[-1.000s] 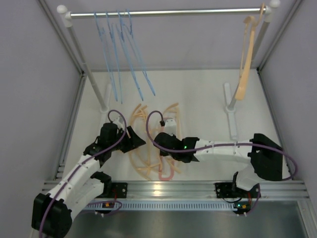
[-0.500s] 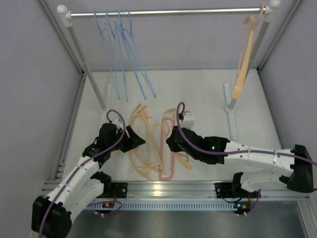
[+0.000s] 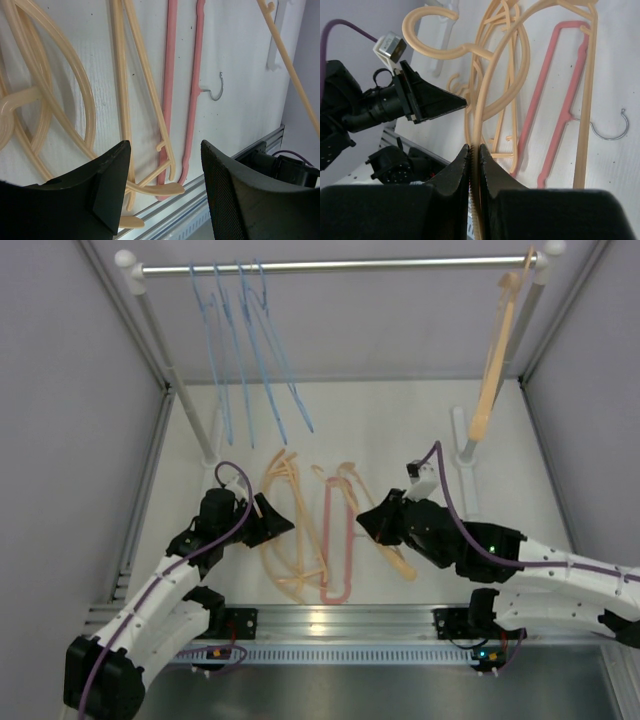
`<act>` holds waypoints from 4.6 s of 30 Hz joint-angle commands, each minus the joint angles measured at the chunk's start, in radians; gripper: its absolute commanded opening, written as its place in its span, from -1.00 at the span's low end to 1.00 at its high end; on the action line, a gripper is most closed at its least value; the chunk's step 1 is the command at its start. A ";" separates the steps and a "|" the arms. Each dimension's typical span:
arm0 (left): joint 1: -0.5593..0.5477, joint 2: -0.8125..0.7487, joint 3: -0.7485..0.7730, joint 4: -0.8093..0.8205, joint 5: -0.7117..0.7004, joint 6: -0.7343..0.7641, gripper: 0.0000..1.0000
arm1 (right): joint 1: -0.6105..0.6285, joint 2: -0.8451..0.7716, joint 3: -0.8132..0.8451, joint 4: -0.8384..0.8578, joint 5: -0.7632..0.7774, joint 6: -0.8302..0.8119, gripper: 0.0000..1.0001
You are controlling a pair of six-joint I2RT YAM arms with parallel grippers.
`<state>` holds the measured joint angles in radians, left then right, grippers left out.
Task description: Organize the hangers
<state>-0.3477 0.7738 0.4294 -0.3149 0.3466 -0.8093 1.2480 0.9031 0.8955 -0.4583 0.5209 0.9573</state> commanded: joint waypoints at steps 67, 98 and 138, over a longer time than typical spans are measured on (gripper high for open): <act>0.001 0.051 -0.034 0.134 0.075 0.012 0.25 | -0.326 0.025 0.568 0.491 0.375 -0.069 -1.00; 0.000 0.030 -0.038 0.108 0.084 0.032 0.25 | -0.630 0.166 0.674 0.348 0.177 0.118 -1.00; 0.000 0.025 -0.038 0.100 0.094 0.032 0.25 | -0.685 0.119 0.588 0.253 0.156 0.169 -0.52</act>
<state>-0.3477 0.8135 0.3981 -0.2356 0.4294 -0.7868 0.5827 1.0473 1.4837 -0.1951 0.6979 1.1213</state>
